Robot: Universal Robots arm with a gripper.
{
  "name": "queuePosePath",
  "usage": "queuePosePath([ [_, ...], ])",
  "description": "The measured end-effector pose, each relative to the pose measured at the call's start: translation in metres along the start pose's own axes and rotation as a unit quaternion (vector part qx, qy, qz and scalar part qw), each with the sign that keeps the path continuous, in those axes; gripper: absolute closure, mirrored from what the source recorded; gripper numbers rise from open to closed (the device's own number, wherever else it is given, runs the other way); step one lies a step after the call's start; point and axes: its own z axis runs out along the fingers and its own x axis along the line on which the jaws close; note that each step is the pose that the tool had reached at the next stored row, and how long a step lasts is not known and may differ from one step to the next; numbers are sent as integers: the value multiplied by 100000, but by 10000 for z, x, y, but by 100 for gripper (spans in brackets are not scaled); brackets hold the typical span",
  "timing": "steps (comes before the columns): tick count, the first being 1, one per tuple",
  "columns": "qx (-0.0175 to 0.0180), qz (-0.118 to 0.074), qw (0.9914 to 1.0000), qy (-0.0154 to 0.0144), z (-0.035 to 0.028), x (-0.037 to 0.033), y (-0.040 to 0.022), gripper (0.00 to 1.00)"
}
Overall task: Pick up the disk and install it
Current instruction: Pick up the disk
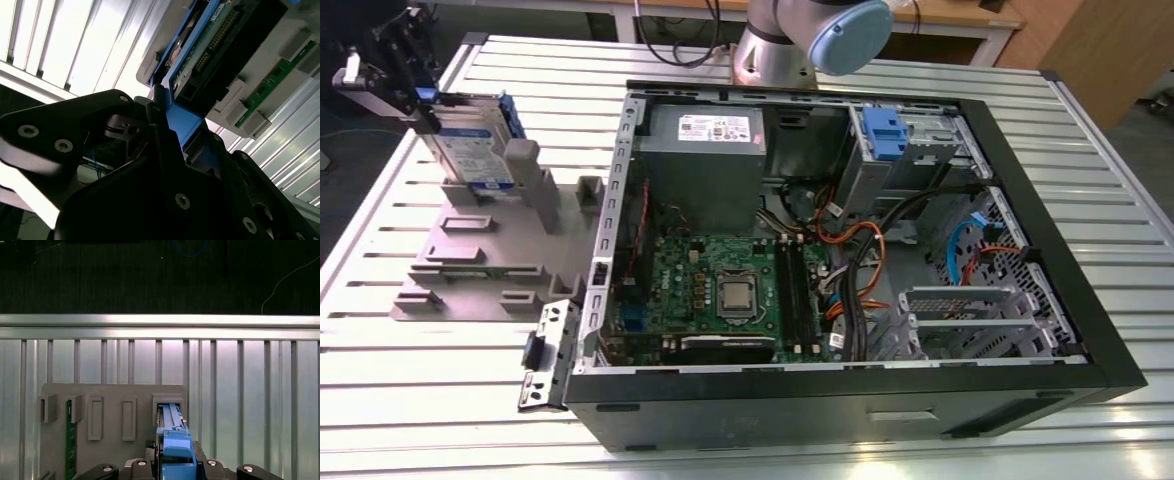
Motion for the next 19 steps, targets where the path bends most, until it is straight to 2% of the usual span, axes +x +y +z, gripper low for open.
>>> queuePosePath([
  [19, -7, -1, 100000, 16, -60, -1, 0, 64],
])
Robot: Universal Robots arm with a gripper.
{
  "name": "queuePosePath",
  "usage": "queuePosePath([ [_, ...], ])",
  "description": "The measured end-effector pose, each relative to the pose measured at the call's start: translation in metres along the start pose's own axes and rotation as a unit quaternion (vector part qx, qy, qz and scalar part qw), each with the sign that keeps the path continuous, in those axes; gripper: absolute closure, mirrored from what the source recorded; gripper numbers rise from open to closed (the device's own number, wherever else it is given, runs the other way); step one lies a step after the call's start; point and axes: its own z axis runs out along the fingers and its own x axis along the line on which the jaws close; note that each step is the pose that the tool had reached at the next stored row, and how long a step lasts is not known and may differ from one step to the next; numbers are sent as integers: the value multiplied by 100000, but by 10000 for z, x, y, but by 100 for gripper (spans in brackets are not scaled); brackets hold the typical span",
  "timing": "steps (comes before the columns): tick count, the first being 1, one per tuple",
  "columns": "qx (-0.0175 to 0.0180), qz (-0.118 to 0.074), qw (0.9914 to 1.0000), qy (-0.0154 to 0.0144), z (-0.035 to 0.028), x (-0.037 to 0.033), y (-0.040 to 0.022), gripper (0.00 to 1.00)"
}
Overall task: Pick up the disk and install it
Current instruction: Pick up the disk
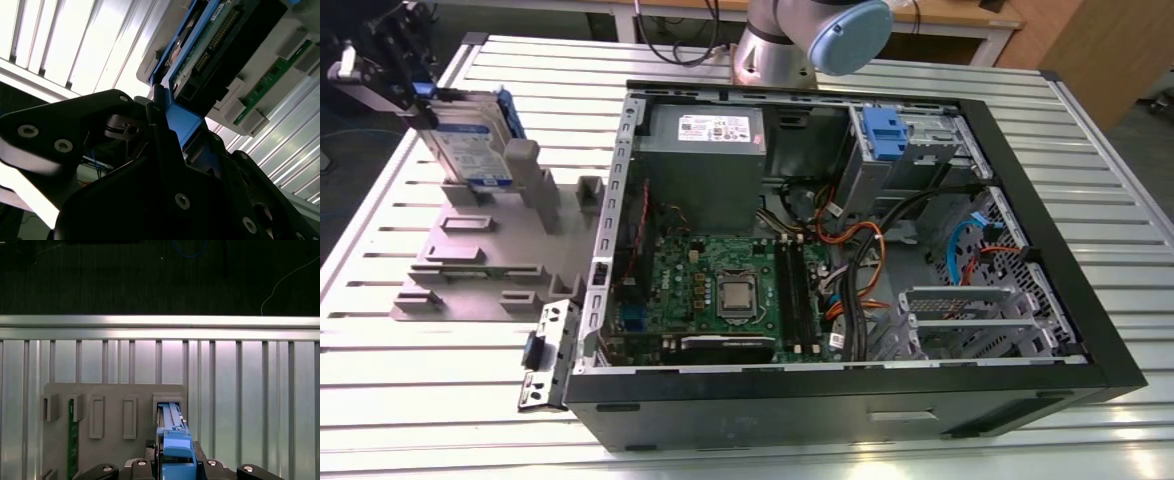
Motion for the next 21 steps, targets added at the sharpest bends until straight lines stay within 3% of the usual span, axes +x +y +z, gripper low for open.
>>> queuePosePath([
  [21, 6, -2, 100000, -3, -46, 0, 0, 64],
])
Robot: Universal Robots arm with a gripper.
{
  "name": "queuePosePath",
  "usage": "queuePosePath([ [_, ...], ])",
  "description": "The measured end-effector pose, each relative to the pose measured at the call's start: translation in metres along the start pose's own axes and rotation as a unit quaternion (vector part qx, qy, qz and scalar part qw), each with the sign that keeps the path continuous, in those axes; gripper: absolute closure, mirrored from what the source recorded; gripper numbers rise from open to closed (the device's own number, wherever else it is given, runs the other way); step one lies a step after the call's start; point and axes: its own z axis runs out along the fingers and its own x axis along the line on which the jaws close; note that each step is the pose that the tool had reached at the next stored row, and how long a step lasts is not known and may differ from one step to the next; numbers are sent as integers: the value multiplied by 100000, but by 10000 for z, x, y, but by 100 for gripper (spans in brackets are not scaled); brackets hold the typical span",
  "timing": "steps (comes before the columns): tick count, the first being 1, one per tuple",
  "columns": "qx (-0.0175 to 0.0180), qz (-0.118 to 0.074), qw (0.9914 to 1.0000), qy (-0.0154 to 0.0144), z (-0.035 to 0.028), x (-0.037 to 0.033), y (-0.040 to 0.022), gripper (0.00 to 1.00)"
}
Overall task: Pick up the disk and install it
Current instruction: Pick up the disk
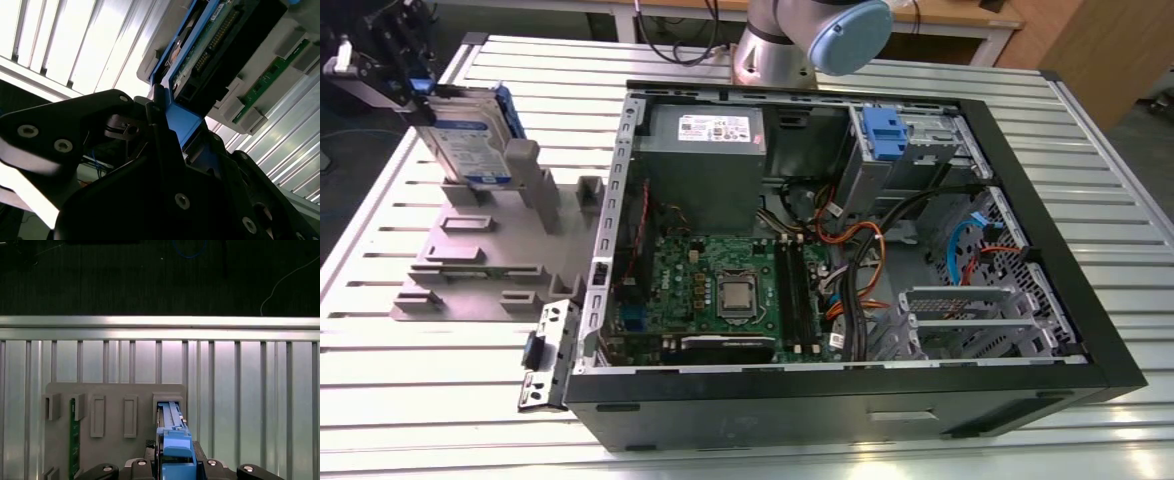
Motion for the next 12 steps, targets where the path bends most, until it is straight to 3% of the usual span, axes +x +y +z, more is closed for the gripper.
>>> queuePosePath([
  [12, 3, 3, 100000, -1, -31, -1, 0, 64],
])
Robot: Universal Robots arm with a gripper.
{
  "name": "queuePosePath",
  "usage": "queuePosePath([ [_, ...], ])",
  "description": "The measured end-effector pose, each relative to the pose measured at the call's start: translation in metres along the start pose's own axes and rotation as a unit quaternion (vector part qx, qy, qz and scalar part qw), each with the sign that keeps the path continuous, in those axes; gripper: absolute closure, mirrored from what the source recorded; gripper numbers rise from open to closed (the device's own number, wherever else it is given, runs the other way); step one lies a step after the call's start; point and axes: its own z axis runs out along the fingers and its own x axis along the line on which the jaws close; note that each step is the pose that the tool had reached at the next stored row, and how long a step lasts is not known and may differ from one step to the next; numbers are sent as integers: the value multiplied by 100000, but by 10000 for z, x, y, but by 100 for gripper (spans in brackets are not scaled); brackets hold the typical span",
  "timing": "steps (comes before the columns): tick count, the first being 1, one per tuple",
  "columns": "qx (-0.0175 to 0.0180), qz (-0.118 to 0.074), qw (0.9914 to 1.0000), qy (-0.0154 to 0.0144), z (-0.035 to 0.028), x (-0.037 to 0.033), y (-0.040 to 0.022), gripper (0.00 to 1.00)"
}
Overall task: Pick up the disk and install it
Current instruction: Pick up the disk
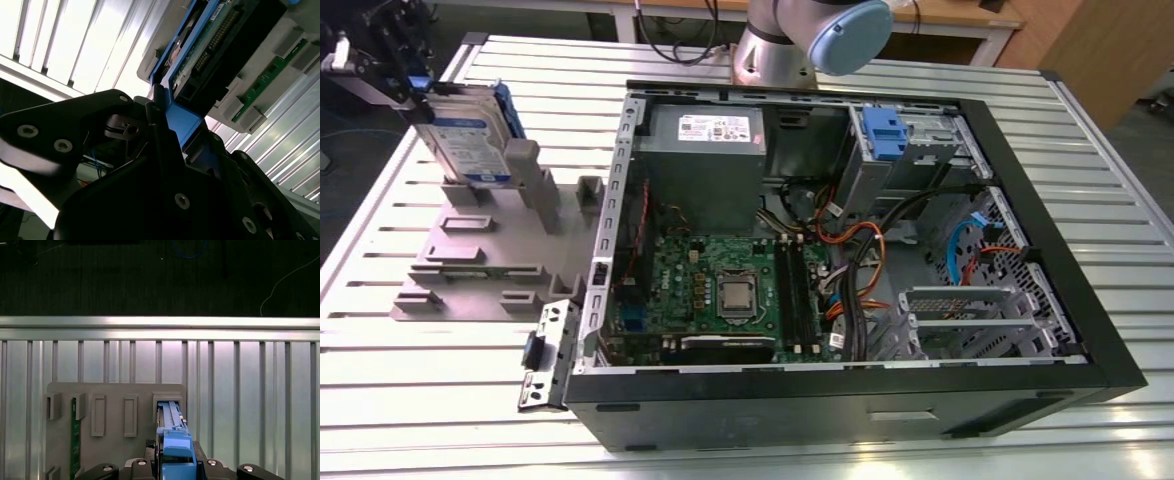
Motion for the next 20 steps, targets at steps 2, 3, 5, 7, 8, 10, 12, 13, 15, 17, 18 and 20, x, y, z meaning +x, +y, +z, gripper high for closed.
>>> queuePosePath([
  [2, 2, -2, 100000, 0, -4, 0, 0, 64],
  [3, -3, -2, 100000, 1, -6, 0, 0, 64],
  [5, -5, -1, 100000, 3, -12, 0, 0, 64],
  [7, -4, -3, 100000, 1, -21, 0, 0, 64],
  [8, -5, -1, 100000, 3, -23, 0, 0, 64],
  [10, -4, -1, 100000, 4, -27, 0, 0, 64],
  [12, -2, -3, 100000, 2, -31, 0, 0, 64],
  [13, -4, -1, 100000, 2, -34, 0, 0, 64],
  [15, -7, -4, 100000, 4, -39, 0, 0, 64],
  [17, -2, -1, 100000, 1, -44, 0, 0, 64],
  [18, 6, -1, 100000, -2, -44, -1, 0, 64],
  [20, -4, -1, 100000, 4, -49, 0, 0, 64],
])
